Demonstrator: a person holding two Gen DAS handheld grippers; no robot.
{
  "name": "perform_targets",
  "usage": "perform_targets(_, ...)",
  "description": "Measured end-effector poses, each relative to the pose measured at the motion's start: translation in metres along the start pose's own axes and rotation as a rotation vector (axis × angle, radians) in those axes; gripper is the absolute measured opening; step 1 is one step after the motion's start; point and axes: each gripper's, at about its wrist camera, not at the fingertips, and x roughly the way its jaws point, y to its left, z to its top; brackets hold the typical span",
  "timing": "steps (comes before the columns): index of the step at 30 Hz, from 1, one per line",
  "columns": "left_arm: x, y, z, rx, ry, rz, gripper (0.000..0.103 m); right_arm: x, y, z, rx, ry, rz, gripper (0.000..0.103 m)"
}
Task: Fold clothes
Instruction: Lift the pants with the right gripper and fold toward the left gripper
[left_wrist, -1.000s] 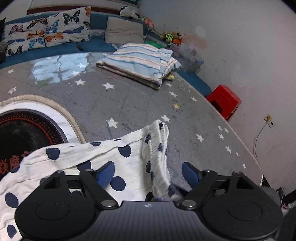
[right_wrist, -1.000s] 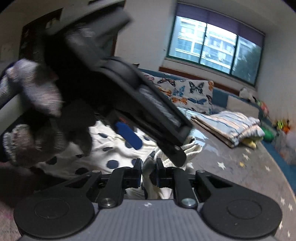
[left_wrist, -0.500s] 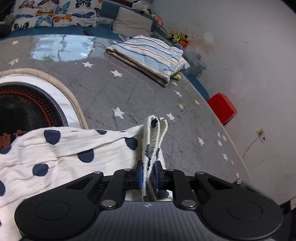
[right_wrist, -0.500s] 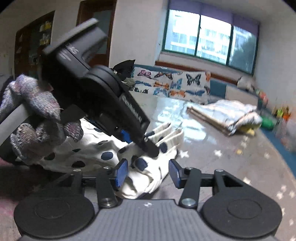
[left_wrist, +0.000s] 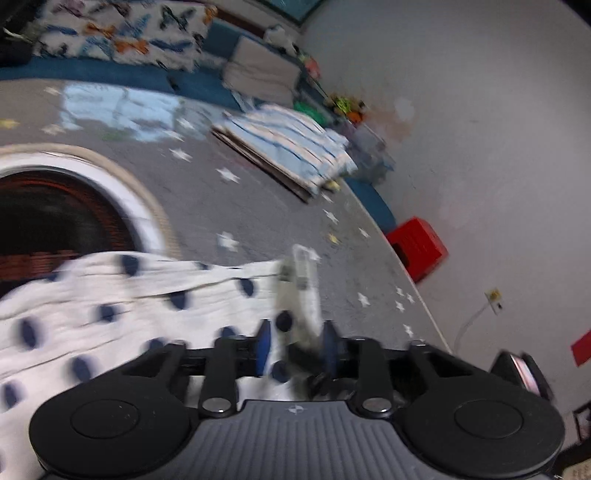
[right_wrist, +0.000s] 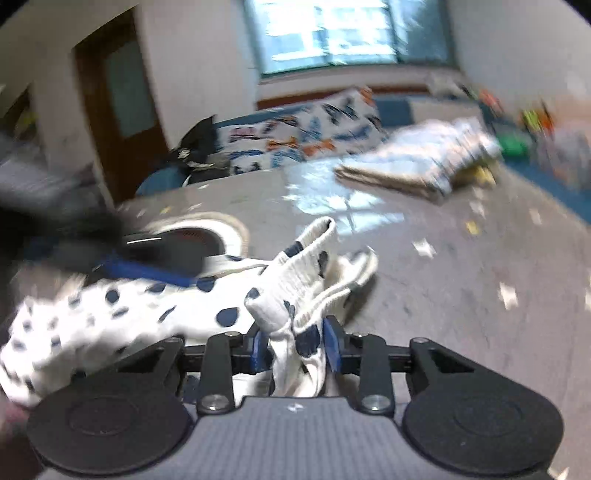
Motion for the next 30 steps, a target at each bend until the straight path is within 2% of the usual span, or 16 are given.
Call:
perform_targets(3, -0.038, 0.007, -0.017, 0.037, -0.039, 0.090, 0.045, -0.001, -0.012, -0.003, 0.097, 0.019, 0.018, 0.032)
perform_targets(5, -0.064, 0.014, -0.034, 0.055, -0.058, 0.172, 0.047, -0.001, -0.017, -0.005, 0.128, 0.014, 0.013, 0.020)
perform_targets(7, -0.088, 0.020, -0.055, 0.079, -0.076, 0.256, 0.047, -0.006, -0.018, -0.005, 0.172, -0.001, 0.018, 0.014)
perform_targets(10, -0.118, 0.033, -0.086, 0.084, -0.089, 0.347, 0.047, -0.014, -0.012, 0.002, 0.188, -0.033, 0.028, 0.012)
perform_targets(13, -0.143, 0.049, -0.117, 0.062, -0.102, 0.405, 0.047, -0.020, 0.006, 0.017, 0.140, -0.071, 0.041, 0.011)
perform_targets(16, -0.157, 0.056, -0.139, 0.031, -0.122, 0.399, 0.051, -0.026, 0.035, 0.030, 0.063, -0.089, 0.082, 0.011)
perform_targets(22, -0.181, 0.062, -0.164, -0.020, -0.166, 0.367, 0.057, -0.034, 0.114, 0.050, -0.105, -0.087, 0.228, 0.011)
perform_targets(30, -0.219, 0.076, -0.182, -0.072, -0.245, 0.398, 0.072, -0.016, 0.226, 0.047, -0.304, -0.014, 0.378, 0.011)
